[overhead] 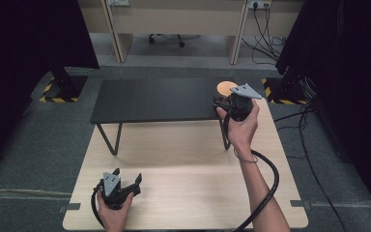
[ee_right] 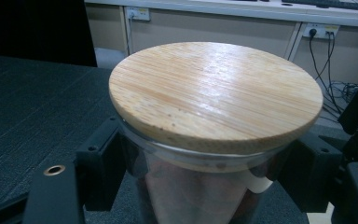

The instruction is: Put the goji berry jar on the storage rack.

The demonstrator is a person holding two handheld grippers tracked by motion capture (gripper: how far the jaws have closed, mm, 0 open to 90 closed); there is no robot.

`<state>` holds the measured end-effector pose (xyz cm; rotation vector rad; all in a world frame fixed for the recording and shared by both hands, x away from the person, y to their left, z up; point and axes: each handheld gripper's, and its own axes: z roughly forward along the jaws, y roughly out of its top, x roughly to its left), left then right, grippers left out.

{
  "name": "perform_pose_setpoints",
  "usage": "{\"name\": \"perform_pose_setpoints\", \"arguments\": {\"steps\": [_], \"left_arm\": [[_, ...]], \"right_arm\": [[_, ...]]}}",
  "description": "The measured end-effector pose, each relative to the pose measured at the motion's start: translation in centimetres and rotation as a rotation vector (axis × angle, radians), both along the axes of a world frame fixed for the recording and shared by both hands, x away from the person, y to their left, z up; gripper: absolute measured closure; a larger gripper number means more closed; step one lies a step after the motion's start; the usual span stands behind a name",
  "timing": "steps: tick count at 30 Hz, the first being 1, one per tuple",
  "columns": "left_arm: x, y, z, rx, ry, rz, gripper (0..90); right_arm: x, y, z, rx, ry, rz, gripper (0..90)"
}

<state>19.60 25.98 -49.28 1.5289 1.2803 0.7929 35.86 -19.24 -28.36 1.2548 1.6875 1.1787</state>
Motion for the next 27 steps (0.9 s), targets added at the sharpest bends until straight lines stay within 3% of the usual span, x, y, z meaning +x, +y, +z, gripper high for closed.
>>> {"name": "perform_pose_setpoints", "arguments": {"steps": [21, 27], "left_arm": [[0.00, 0.05, -0.01, -0.002, 0.000, 0.000, 10.1], [-0.03, 0.04, -0.03, -0.001, -0.002, 0.001, 10.1]], "right_arm": [[-0.14, -0.14, -0.40, -0.003, -0.016, 0.004, 25.2], [-0.41, 0.30, -0.89, -0.002, -0.025, -0.008, 2.9]]}}
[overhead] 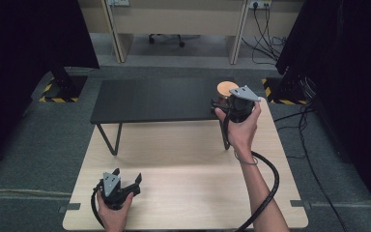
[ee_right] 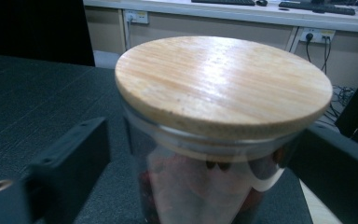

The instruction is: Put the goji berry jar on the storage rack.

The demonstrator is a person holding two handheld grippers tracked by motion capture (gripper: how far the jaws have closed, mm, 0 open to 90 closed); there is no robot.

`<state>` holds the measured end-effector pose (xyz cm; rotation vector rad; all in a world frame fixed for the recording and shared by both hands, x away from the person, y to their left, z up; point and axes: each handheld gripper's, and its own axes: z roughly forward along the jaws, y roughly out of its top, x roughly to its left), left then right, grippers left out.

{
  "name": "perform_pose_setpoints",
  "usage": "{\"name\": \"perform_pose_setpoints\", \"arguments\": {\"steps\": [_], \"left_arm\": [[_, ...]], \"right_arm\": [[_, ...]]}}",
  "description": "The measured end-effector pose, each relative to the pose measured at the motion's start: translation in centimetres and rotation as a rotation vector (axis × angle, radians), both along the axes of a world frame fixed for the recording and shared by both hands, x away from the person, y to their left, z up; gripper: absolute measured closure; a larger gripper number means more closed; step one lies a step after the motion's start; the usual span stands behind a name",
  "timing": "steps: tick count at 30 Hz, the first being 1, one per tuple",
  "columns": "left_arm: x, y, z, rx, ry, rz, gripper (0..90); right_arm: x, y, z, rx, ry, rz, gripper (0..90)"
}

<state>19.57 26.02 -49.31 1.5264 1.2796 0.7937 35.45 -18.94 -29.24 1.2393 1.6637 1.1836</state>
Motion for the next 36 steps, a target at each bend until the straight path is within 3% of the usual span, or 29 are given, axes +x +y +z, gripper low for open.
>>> {"name": "perform_pose_setpoints", "arguments": {"steps": [7, 26, 36], "left_arm": [[0.0, 0.0, 0.0, 0.000, 0.000, 0.001, 10.1], [0.0, -0.1, 0.0, 0.001, -0.002, 0.002, 10.1], [-0.1, -0.1, 0.0, 0.003, -0.004, 0.003, 10.1]], "right_arm": [[-0.4, -0.4, -0.4, 0.033, -0.014, 0.010, 0.8], [-2.1, -0.9, -0.7, 0.051, -0.021, 0.022, 0.8], [-3.7, -1.4, -1.5, 0.055, -0.039, 0.027, 0.8]]}}
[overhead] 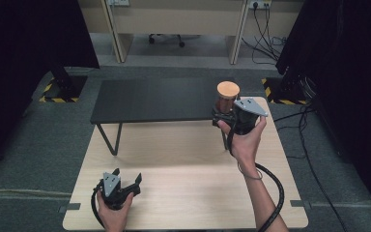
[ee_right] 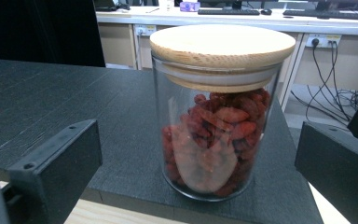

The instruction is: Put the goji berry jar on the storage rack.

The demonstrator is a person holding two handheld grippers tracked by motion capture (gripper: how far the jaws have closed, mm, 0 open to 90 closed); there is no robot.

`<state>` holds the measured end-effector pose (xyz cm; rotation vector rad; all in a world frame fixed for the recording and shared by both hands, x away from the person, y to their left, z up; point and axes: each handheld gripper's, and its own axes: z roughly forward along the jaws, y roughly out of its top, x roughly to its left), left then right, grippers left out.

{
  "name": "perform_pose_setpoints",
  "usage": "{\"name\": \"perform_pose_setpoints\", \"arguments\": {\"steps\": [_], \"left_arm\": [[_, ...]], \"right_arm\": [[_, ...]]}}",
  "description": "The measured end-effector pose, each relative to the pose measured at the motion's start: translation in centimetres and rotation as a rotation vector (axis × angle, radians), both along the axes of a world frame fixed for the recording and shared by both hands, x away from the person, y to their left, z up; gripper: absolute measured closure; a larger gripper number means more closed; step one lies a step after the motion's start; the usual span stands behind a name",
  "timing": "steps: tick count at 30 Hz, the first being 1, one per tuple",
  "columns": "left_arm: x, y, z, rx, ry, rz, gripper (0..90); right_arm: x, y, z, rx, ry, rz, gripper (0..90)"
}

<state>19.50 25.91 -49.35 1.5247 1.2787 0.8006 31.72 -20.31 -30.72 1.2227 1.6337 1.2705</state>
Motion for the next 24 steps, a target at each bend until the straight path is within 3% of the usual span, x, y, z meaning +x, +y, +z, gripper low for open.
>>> {"name": "perform_pose_setpoints", "arguments": {"steps": [10, 18, 23, 24], "left_arm": [[0.0, 0.0, 0.0, -0.001, -0.001, 0.001, 10.1], [0.0, 0.0, 0.0, 0.000, 0.000, -0.001, 10.1], [-0.1, 0.0, 0.0, -0.002, -0.003, 0.000, 10.1], [0.0, 0.0, 0.0, -0.002, -0.003, 0.000, 10.1]], "right_arm": [[-1.1, -0.6, -0.5, 0.012, -0.011, 0.005, 0.8], [-2.8, -1.0, -1.8, 0.010, -0.029, 0.023, 0.8], [-4.3, -1.4, -3.3, -0.008, -0.022, 0.050, 0.8], [-5.1, -1.6, -4.4, -0.019, -0.005, 0.063, 0.8]]}}
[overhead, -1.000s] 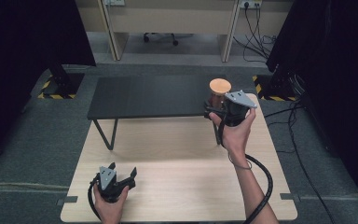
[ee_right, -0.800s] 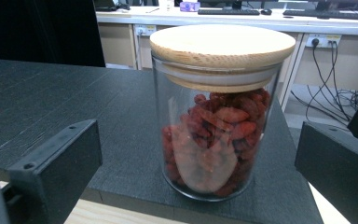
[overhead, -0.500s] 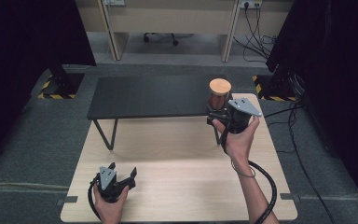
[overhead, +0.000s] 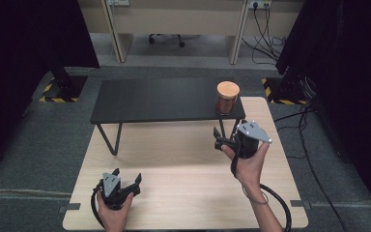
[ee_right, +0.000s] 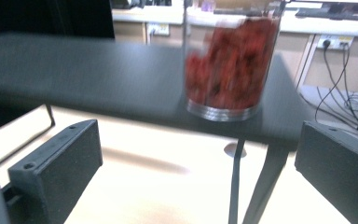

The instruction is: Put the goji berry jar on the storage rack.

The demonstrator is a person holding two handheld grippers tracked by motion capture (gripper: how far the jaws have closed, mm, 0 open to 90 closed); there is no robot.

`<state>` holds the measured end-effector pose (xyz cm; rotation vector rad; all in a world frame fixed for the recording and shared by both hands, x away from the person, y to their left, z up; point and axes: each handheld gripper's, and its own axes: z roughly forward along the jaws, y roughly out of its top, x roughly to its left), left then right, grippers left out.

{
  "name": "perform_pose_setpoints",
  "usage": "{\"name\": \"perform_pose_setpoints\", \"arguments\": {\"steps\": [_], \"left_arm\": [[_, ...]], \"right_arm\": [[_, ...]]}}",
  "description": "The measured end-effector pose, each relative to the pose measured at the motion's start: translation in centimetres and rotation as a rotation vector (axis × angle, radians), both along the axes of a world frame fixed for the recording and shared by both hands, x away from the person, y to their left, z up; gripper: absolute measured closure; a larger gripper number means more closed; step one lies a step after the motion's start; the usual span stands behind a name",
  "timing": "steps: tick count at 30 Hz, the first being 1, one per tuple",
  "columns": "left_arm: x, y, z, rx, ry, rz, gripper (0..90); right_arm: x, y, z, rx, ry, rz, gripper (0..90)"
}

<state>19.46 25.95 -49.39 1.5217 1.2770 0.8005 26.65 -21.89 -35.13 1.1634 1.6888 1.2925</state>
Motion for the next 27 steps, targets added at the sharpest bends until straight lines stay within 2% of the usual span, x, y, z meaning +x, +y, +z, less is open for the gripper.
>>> {"name": "perform_pose_setpoints", "arguments": {"steps": [1, 4, 10, 12, 17, 23, 27], "left_arm": [[0.0, 0.0, 0.0, 0.000, 0.000, 0.000, 10.1], [0.0, 0.0, 0.0, 0.003, -0.002, 0.000, 10.1], [0.0, -0.2, 0.0, 0.004, 0.001, -0.003, 10.1], [-0.1, -0.3, 0.0, 0.007, -0.001, -0.003, 10.1], [-0.2, -0.3, -0.1, 0.004, -0.006, 0.001, 10.1], [-0.2, -0.3, -0.1, 0.005, -0.006, 0.000, 10.1], [-0.2, -0.2, -0.1, 0.002, -0.007, -0.003, 10.1]], "right_arm": [[0.0, 0.0, 0.0, 0.000, 0.000, 0.000, 0.8], [-1.2, -0.2, -2.5, -0.031, 0.038, 0.011, 0.8], [-2.1, -1.3, -7.8, -0.040, 0.188, 0.034, 1.0], [-2.4, -1.6, -9.2, -0.033, 0.215, 0.033, 1.1], [-3.1, -2.2, -11.3, 0.002, 0.221, 0.022, 1.1], [-3.7, -2.4, -12.1, 0.010, 0.195, 0.015, 1.1], [-3.7, -2.5, -12.2, 0.014, 0.202, 0.015, 1.1]]}}
